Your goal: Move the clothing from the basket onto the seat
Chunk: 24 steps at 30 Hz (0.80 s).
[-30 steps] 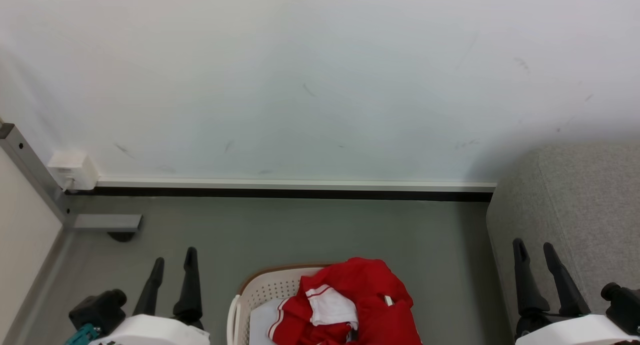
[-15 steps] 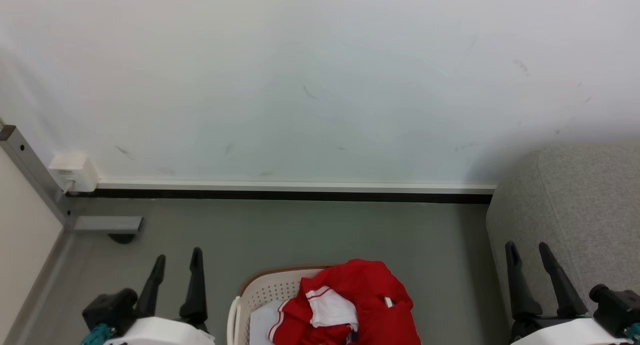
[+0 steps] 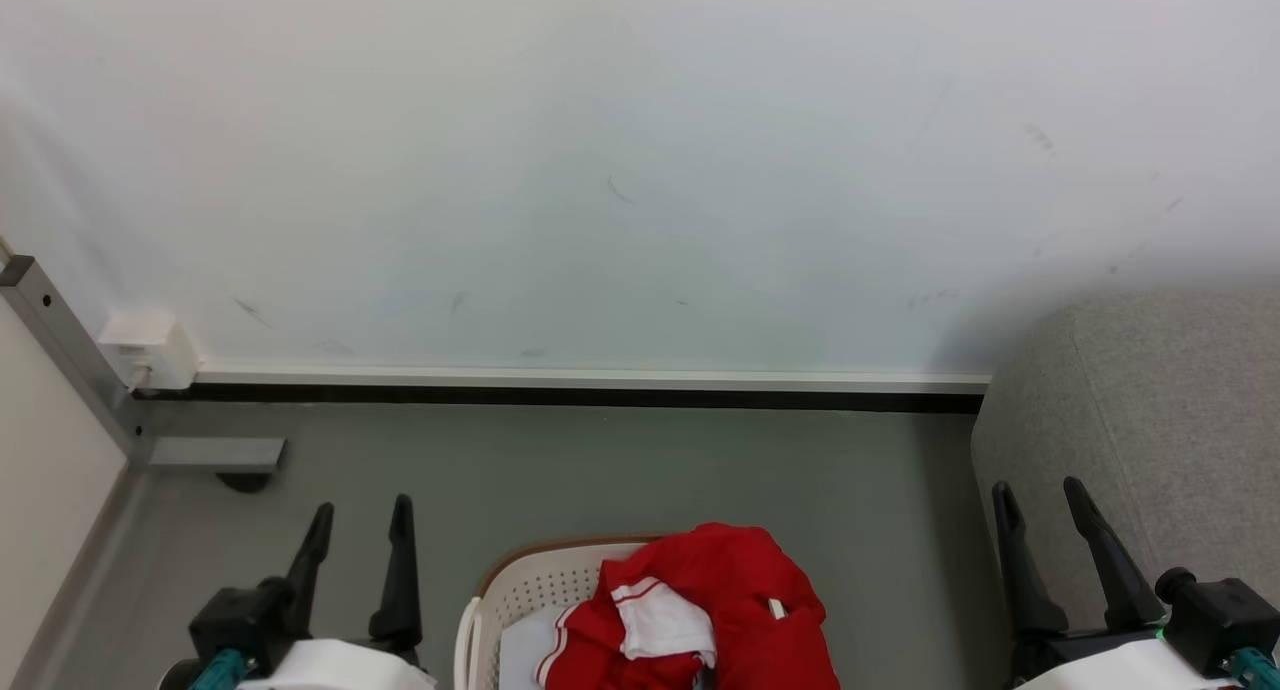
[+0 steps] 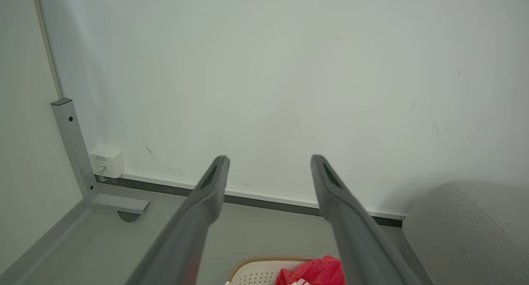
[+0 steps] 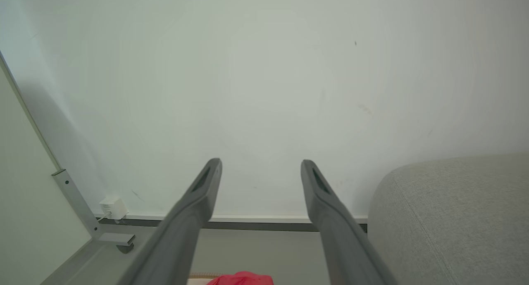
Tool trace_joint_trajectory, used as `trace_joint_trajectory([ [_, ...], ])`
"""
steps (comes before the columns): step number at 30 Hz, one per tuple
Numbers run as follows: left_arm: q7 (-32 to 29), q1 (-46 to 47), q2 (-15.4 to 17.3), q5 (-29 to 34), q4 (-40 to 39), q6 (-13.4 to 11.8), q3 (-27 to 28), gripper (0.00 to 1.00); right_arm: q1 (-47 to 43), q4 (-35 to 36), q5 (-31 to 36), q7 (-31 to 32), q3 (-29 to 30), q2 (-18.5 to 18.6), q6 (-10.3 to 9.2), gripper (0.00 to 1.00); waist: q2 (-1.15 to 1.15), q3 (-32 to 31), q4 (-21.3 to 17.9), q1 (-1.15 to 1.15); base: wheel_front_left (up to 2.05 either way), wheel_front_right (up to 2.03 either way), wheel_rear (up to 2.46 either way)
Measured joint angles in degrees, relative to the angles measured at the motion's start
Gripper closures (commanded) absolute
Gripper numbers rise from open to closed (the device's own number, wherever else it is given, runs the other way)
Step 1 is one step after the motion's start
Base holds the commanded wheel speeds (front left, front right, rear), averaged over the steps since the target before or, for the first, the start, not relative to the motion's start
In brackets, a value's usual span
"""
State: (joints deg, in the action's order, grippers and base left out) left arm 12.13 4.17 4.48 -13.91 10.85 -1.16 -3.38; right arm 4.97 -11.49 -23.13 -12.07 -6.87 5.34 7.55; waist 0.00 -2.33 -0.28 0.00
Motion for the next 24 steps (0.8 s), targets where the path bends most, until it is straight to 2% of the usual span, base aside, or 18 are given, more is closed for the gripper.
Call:
trace_joint_trajectory([
  [24, 2.57, -0.07, -0.23, 10.60, -0.21, -0.42, -0.26, 0.00, 0.26, 0.26, 8.02, -2.63, -1.77, 0.29, 0.00, 0.00, 0.00, -0.79, 0.12, 0.00, 0.00, 0.00, 0.00],
])
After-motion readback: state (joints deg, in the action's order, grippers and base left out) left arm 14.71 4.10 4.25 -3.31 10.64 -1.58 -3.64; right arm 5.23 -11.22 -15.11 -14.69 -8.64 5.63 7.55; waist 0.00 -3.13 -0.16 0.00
